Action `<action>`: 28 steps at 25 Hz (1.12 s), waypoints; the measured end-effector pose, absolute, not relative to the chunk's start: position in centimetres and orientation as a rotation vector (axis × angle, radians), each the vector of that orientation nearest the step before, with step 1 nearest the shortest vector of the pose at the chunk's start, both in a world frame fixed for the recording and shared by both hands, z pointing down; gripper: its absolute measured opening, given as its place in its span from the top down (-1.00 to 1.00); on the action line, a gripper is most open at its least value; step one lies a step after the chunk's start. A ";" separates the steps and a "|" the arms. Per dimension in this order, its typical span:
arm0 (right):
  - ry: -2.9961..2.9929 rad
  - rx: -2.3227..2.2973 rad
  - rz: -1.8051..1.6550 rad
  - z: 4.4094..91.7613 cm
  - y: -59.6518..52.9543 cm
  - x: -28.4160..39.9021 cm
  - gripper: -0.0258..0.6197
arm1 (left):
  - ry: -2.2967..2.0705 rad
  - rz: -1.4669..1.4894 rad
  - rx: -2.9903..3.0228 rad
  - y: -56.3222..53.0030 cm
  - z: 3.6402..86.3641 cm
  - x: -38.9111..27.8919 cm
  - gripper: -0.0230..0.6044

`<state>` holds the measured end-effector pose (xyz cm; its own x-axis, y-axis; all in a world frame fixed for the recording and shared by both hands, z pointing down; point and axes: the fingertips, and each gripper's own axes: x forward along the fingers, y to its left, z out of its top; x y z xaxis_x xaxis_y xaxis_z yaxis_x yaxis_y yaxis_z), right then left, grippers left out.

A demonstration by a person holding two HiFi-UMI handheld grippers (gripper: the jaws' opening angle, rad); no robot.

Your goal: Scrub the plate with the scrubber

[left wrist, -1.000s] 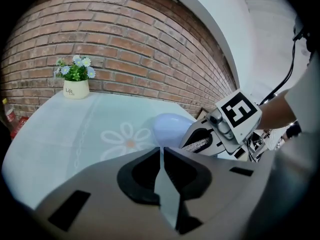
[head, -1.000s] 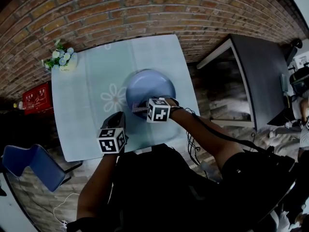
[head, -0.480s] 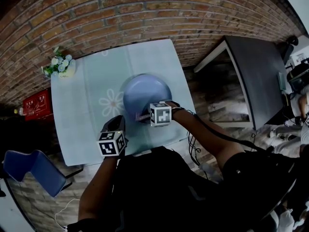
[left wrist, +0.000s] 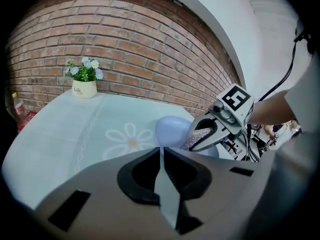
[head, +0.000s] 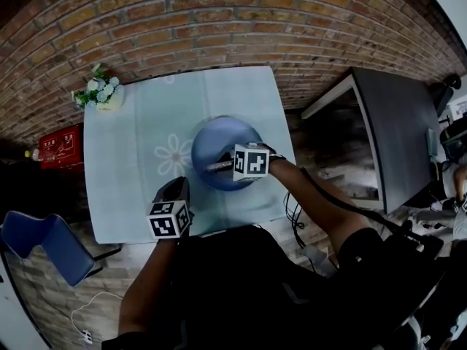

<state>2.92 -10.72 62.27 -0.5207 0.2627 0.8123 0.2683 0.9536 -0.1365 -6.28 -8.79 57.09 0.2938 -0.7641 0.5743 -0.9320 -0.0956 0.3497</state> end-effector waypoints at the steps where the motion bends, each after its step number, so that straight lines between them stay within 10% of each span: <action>1: -2.150 -0.344 -0.046 62.3 -11.8 2.6 0.72 | -1.525 0.318 1.892 -8.8 57.2 -6.4 0.82; 16: -2.050 -0.163 -0.469 64.4 -20.1 1.5 0.71 | -1.584 0.300 1.818 -9.1 57.8 -6.3 0.82; 28: -1.937 0.169 -0.183 65.0 -23.0 5.0 0.71 | -1.509 0.331 1.889 -9.7 57.6 -5.8 0.82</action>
